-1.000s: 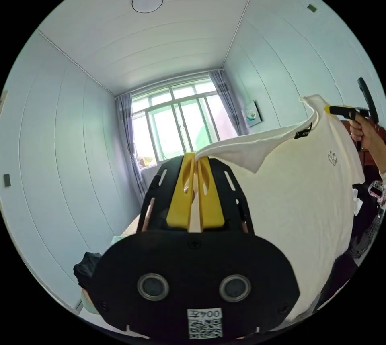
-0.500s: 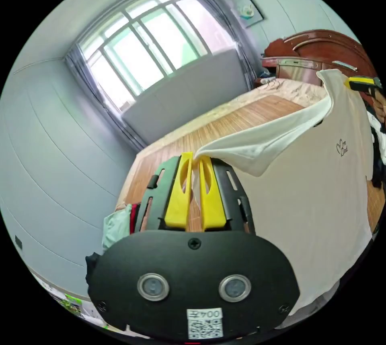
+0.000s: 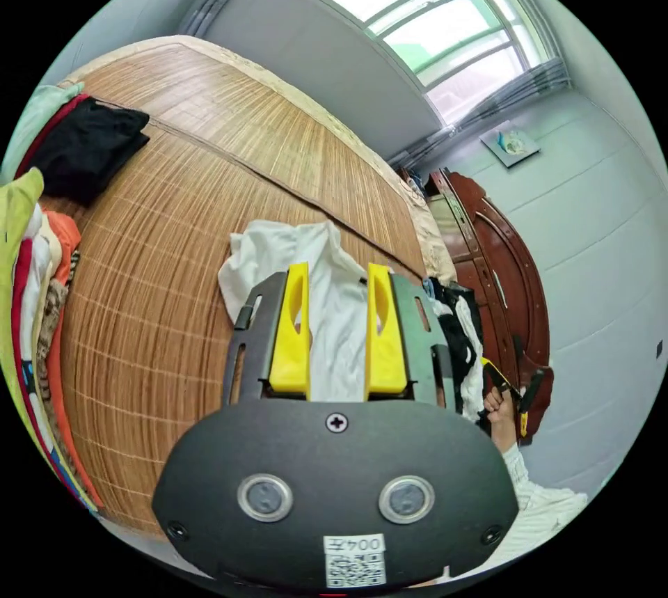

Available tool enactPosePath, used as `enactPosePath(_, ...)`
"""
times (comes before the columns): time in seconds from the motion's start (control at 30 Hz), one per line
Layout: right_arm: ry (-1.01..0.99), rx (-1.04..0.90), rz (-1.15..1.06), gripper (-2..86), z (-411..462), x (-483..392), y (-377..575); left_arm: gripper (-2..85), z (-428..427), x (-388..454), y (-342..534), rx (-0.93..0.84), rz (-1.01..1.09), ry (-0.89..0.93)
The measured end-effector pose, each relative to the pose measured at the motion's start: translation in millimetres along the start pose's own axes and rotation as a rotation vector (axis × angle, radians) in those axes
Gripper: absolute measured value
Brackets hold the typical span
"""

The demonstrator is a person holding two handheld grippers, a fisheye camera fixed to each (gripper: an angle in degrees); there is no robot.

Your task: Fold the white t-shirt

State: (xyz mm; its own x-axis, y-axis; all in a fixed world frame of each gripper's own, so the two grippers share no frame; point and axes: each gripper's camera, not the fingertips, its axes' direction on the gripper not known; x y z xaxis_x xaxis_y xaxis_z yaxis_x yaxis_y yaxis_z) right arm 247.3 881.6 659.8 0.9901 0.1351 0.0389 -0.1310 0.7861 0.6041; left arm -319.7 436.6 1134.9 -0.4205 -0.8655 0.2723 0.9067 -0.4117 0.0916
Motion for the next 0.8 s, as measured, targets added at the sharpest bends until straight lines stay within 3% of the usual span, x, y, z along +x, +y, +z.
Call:
enactPosePath(0.17,-0.141,-0.144,0.069,5.9,-22.2,55.8,202.9,10.4,-80.2,-39.2,150.9,-0.110,0.060,0.019)
enactPosePath(0.37,-0.260,-0.076,0.282,5.4,-70.5,92.1,346.3,10.7,-123.0,-35.1,281.3,-0.195,0.185,-0.105)
enactPosePath(0.63,-0.311,-0.071,0.352,4.2,-88.9,111.4,392.0,12.8,-70.8,8.3,352.4,-0.346,0.548,-0.590)
enactPosePath(0.8,-0.309,-0.086,0.326,2.7,-100.5,110.2,405.8,12.0,-59.2,25.2,345.4,-0.319,0.557,-0.605)
